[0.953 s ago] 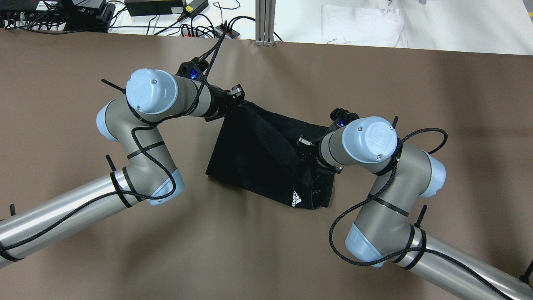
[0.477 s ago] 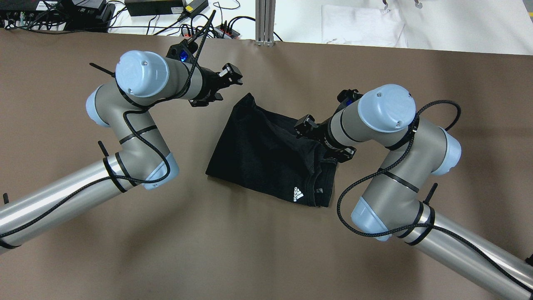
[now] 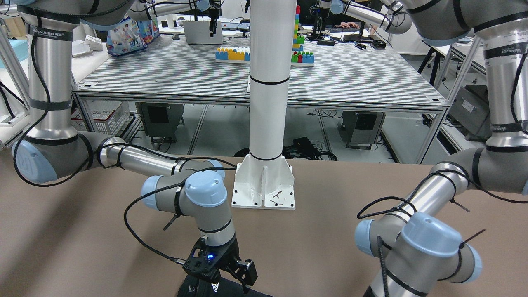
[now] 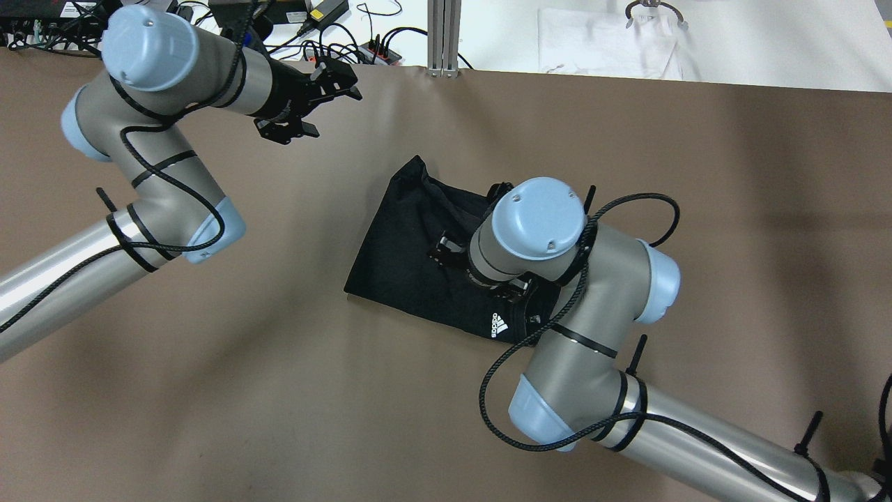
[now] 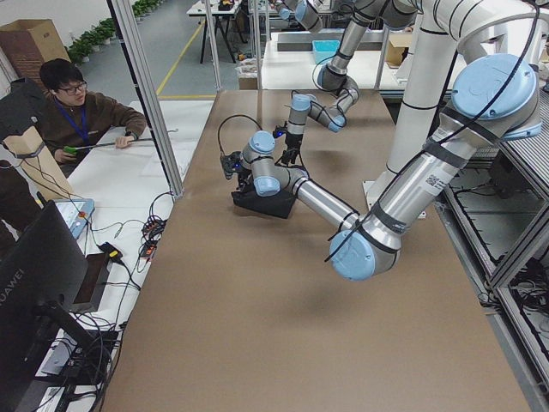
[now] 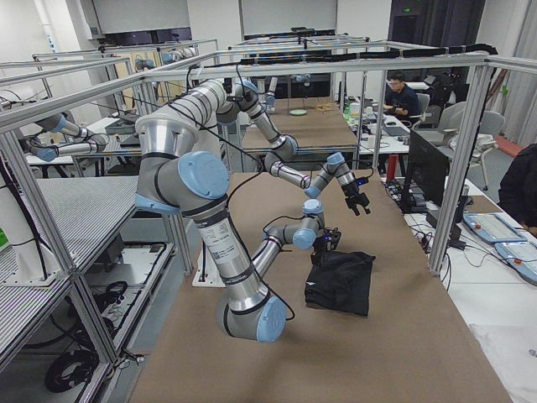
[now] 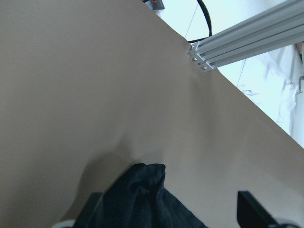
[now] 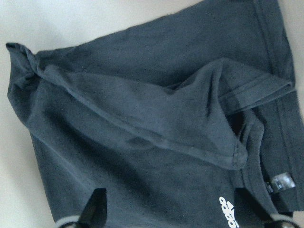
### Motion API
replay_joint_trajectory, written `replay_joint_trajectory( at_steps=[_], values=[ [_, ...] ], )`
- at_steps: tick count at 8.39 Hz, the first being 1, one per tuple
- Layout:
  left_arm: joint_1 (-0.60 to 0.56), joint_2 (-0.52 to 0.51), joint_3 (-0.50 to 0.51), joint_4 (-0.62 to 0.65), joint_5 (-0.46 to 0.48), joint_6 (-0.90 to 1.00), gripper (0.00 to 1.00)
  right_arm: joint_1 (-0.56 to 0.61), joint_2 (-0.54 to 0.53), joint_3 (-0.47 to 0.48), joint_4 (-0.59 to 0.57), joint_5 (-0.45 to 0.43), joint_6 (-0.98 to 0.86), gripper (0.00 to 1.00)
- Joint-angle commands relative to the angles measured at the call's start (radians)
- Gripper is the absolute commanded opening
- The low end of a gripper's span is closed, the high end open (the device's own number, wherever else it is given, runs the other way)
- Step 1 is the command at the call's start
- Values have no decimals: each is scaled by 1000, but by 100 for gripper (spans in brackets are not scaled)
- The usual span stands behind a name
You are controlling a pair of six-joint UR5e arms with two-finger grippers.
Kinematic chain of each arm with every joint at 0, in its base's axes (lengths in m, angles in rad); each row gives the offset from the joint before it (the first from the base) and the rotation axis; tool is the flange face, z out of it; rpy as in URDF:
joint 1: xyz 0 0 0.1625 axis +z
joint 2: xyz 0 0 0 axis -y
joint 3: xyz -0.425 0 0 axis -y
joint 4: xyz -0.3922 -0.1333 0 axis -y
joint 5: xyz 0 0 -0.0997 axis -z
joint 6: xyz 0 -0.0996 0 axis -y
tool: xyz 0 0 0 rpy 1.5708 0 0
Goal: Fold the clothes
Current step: 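Press the folded shirt flat with the right gripper while the left gripper withdraws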
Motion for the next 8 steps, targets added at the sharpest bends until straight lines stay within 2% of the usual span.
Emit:
replay_joint_trajectory(
  at_steps=[1,4,6,8],
  values=[
    [-62,109,-82,-3,-70,74,100,-40,123,-155,-36,-59,-51,94],
    [-64,122,-77,-3,-78,107,100,6,154,-326,-10,-60,-181,94],
    [-62,122,-74,-3,-73,107,100,40,162,-468,117,-80,-229,94],
    [-55,120,-76,-5,-73,104,100,141,162,-542,145,-78,-362,94]
  ],
)
